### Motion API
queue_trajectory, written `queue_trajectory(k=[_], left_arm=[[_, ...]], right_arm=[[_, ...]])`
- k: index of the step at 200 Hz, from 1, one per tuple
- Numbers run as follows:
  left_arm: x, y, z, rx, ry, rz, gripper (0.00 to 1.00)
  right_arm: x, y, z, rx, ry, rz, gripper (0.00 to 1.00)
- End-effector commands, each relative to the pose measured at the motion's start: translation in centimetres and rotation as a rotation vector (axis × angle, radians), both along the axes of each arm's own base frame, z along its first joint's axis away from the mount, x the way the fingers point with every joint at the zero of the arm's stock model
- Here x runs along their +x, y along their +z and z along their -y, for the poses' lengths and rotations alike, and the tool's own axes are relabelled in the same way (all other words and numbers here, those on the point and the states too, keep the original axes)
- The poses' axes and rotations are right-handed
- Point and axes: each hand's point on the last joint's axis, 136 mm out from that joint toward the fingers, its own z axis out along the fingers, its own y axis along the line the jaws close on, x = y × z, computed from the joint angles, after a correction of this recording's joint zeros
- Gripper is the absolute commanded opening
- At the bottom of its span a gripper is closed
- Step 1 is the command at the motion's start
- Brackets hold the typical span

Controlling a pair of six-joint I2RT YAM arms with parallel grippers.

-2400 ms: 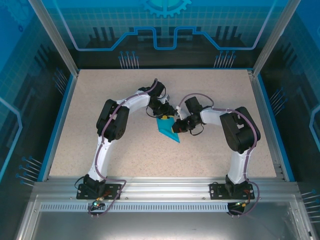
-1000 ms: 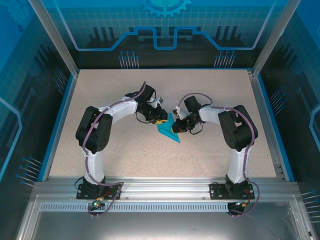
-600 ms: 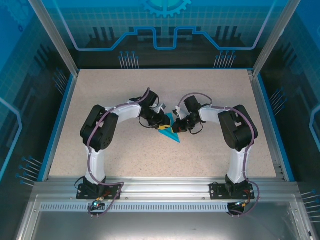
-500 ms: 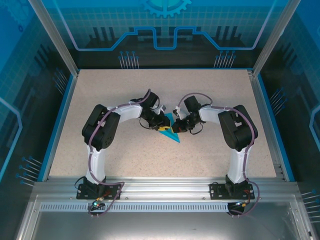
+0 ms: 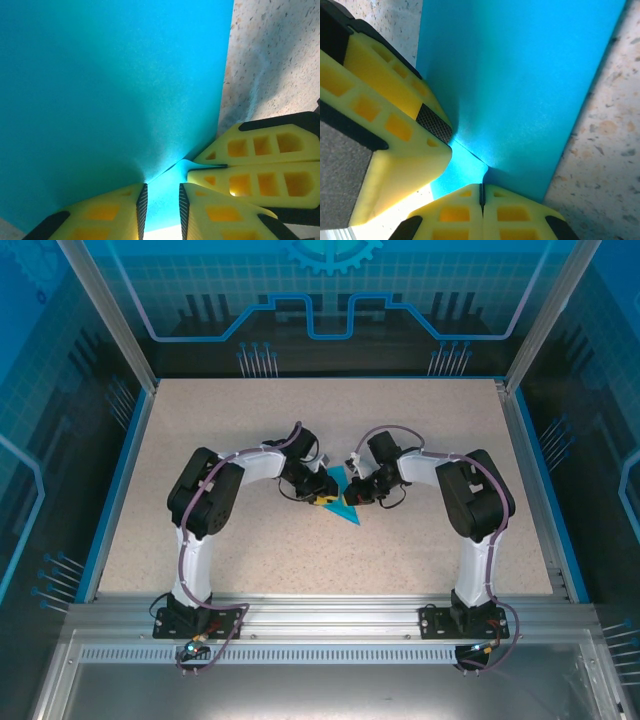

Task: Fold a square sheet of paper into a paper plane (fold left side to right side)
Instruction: Third fold the triangle at the center of the table.

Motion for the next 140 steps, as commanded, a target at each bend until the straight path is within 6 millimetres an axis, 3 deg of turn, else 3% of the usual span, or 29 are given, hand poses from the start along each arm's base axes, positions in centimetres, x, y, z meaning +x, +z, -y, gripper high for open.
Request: queue_trajectory(k=[1, 20, 78, 105, 140], left_arm=[[-1.7, -2.8, -1.1, 0.074, 0.004, -0.071, 0.28], [-2.0, -3.4, -1.5, 0.093, 0.010, -0.082, 0.28], [-3.0, -4.8, -1.8, 0.145, 0.003, -0.093, 0.28], [-3.2, -5.2, -1.9, 0.161, 0.004, -0.094, 0.28], [-3.2, -5.3, -1.9, 0.168, 0.001, -0.094, 0.27]], right_arm=[[-1.2, -2.6, 1.4, -0.084, -0.006, -0.071, 0.05], [-0.8, -1.5, 1.1, -0.062, -0.017, -0.057, 0.07], [0.5, 4.4, 2.5, -0.037, -0.087, 0.045, 0.33], [-1.2, 5.6, 2.6, -0.011, -0.077, 0.023, 0.37], [-4.4, 5.7, 0.4, 0.087, -0.027, -0.073, 0.34]])
